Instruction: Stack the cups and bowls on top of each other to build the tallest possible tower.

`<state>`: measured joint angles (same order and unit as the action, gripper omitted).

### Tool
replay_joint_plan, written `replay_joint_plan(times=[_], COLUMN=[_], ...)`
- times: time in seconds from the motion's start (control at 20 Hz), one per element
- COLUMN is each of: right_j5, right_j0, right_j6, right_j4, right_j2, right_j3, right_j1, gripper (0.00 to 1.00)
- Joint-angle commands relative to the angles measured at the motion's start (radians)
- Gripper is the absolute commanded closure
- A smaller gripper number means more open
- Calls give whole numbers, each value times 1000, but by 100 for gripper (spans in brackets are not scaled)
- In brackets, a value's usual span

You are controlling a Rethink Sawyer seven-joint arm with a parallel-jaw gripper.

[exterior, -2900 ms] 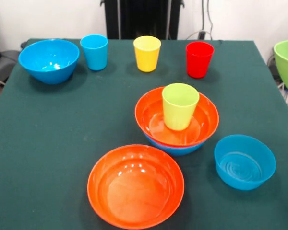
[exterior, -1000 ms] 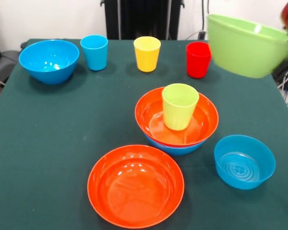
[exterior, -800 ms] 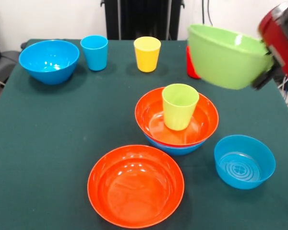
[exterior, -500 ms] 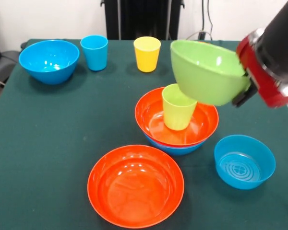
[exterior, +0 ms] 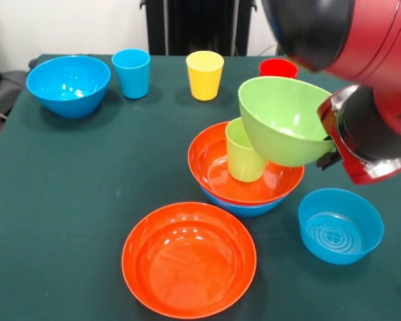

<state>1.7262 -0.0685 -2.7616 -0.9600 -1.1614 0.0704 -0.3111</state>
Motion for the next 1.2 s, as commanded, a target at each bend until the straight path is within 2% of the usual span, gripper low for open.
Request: replay_joint_plan(times=[0.05,0.3,0.5,0.9,1.2], right_j5=[153,173,189,201,210], right_j0=[-66,-97,-103,-105,-104], right_j6=[210,250,266,279,294], right_j4=[-229,-375,-440,-510,-512], right_j2=[-297,-462,-533,-598,-597], right_j3=[-80,-79,-75,-68,-66], right_j1=[-39,-30,-18,-7,5], gripper=[100,100,100,100,100])
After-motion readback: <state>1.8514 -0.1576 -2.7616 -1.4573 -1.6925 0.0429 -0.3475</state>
